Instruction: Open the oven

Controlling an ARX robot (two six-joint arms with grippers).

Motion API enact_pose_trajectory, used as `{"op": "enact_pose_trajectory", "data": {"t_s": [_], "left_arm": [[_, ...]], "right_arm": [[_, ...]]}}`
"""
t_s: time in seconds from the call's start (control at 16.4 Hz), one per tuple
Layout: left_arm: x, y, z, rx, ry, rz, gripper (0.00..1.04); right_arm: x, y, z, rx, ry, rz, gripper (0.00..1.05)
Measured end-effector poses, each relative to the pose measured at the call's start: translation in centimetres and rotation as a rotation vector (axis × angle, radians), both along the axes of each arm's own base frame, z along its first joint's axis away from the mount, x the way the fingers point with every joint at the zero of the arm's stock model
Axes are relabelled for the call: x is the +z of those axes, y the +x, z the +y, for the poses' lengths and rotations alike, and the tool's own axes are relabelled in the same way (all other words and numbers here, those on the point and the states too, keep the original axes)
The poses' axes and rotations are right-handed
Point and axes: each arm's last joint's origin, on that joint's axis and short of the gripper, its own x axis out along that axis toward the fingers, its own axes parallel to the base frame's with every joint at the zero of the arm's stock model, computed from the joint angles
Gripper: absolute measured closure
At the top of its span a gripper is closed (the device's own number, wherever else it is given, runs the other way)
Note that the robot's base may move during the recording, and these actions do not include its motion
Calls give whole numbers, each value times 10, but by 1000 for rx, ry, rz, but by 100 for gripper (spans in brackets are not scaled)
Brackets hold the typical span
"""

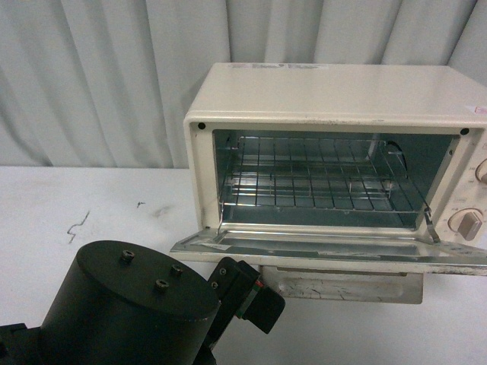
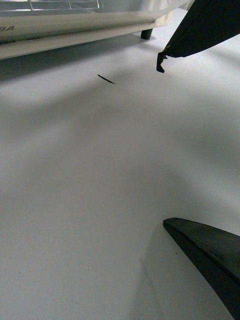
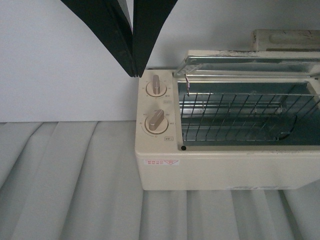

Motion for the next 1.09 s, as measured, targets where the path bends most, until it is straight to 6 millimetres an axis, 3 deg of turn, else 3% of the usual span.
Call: {"op": "enact_pose_trajectory", "data": {"t_s": [0.12, 0.43, 0.67, 0.73, 0.79, 0.85, 0.91, 0.97, 1.09], "left_arm": [[0, 0, 0, 2, 1, -1, 7], [0, 0, 0, 0, 1, 0, 7], [0, 0, 0, -1, 1, 0, 7], [0, 0, 0, -1, 1, 0, 7], [0, 0, 0, -1, 1, 0, 7], [0, 0, 0, -1, 1, 0, 7], [0, 0, 0, -1, 1, 0, 7], [0, 0, 0, -1, 1, 0, 7], [0, 0, 0, 7, 4, -8, 7]], "right_arm": [[6, -5, 0, -1, 1, -68, 103], [3, -5, 0, -1, 2, -47, 103], [3, -5, 0, -1, 2, -47, 88], [3, -5, 0, -1, 2, -47, 81], [3, -5, 0, -1, 2, -47, 62], [3, -5, 0, -1, 2, -47, 31], [3, -5, 0, -1, 2, -47, 16], [3, -5, 0, -1, 2, -47, 6], [3, -5, 0, -1, 2, -47, 7]]}}
